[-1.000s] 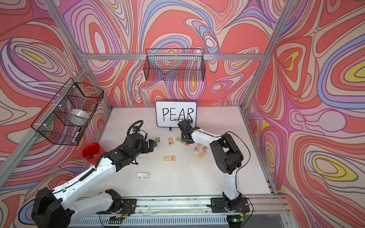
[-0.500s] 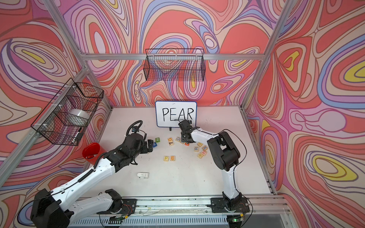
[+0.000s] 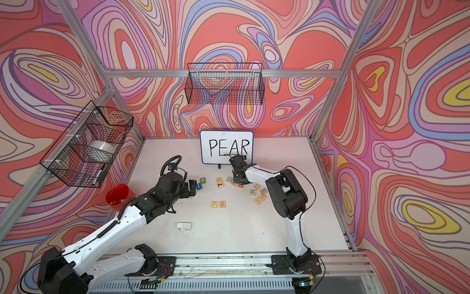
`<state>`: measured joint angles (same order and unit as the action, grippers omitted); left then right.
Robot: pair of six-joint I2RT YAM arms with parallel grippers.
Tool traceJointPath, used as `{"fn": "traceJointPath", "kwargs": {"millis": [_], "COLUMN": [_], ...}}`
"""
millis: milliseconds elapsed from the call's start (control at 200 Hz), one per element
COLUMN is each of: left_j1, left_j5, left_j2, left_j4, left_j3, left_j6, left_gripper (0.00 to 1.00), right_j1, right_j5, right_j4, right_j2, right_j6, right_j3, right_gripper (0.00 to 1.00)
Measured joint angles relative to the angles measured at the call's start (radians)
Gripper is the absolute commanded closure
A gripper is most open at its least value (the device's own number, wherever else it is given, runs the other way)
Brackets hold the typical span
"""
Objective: Spell the uppercase word “pear” with letter blocks
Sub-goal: Pick up the letter block from the center of the board.
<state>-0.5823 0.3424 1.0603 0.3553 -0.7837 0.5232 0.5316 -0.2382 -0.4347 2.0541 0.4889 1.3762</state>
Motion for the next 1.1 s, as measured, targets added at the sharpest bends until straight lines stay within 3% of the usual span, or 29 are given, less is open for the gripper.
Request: {"fn": "traceJointPath", "kwargs": {"millis": [210, 501, 741, 1102], "left_j1": [0.0, 0.0, 0.0, 0.0], "left_j5": [-0.001, -0.005, -0.032, -0.048], "left_j2": [-0.001, -0.013, -0.013, -0.025], "left_j4": [0.0, 0.0, 0.0, 0.002], "left_j3": [0.0, 0.01, 0.01, 0.025], "left_j6": [0.005, 0.023, 0.038, 0.057], "left_gripper": [0.0, 0.0, 0.0, 0.0], "right_j1": [0.0, 0.066, 0.222, 0.293], "right_j5": [-0.004, 0.021, 0.023, 0.033], "right_j4": [-0.04, -0.077, -0.119, -0.118], "right_j2": [-0.064, -0.279, -0.283, -0.272], "right_j6": [-0.062, -0.153, -0.132, -0.087], "right_j3": [-0.002, -0.097, -0.208, -0.261], "right_gripper": [0.74, 0.74, 0.74, 0.74]}}
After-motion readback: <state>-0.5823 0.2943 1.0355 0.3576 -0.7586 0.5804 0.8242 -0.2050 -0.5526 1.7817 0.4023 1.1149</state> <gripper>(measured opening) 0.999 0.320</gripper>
